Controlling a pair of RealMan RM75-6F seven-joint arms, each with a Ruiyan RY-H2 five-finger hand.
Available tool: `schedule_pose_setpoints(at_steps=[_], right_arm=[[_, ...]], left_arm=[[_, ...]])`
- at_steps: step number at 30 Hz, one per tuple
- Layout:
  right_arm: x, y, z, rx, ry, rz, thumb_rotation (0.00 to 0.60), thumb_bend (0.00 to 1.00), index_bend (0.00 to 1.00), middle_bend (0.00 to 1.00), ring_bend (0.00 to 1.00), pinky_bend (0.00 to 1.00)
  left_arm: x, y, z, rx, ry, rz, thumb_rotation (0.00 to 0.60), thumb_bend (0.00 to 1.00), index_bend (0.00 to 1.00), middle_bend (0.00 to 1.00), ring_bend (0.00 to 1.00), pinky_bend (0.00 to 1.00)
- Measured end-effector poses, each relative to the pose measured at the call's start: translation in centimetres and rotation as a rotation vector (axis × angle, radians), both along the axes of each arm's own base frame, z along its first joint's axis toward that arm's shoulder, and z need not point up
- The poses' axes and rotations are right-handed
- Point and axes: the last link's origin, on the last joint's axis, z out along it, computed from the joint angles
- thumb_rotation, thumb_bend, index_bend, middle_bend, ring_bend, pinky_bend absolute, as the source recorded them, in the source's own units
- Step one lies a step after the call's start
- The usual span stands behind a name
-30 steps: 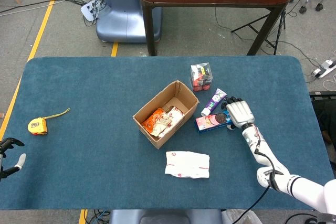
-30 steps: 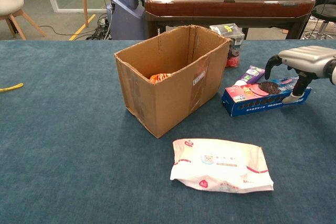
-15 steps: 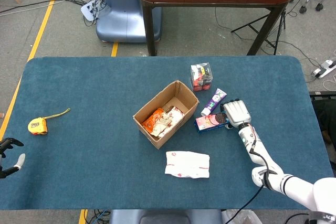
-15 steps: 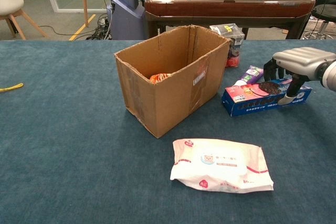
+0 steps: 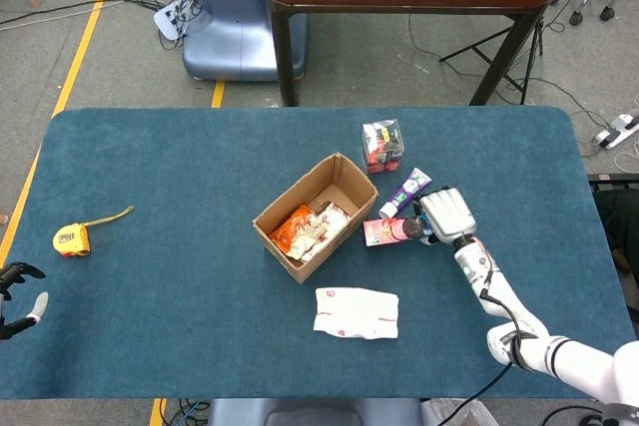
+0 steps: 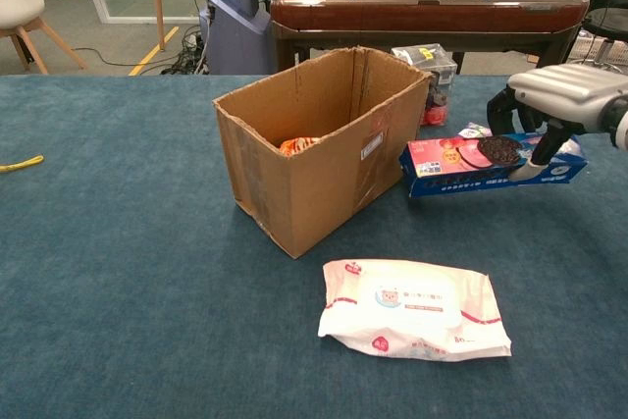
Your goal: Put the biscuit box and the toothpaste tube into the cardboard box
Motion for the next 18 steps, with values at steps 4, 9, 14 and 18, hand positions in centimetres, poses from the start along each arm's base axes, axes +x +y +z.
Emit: schedule_pose_setpoints(at_steps=[4, 9, 14, 18], right_arm=[[1.6, 1.2, 2.2, -0.003, -0.019, 0.072, 0.6, 0.08, 0.66, 0.62, 0.55, 0.46], [3.6, 3.0, 5.3, -0.016, -0.012, 0.158, 0.6, 0.08, 0.66, 0.62, 0.55, 0.46], [6.1, 4.5, 8.1, -0.054, 0.026, 0.264, 0.6, 0.08, 0.66, 0.62, 0.55, 0.46], [8.2, 4.4, 8.9, -0.093, 0.047, 0.331, 0.6, 0.08, 0.66, 0.62, 0.55, 0.46]], left_arm=[[0.0, 0.0, 0.0, 0.0, 0.0, 0.0, 0.6, 0.33, 0.44, 0.41, 0.41, 0.53], [0.0, 0.0, 0.0, 0.0, 0.0, 0.0, 0.6, 0.33, 0.44, 0.41, 0.41, 0.53], [0.0, 0.0, 0.0, 0.0, 0.0, 0.0, 0.6, 0.33, 0.44, 0.41, 0.41, 0.53], [0.0, 0.0, 0.0, 0.0, 0.0, 0.0, 0.6, 0.33, 0.44, 0.41, 0.41, 0.53]])
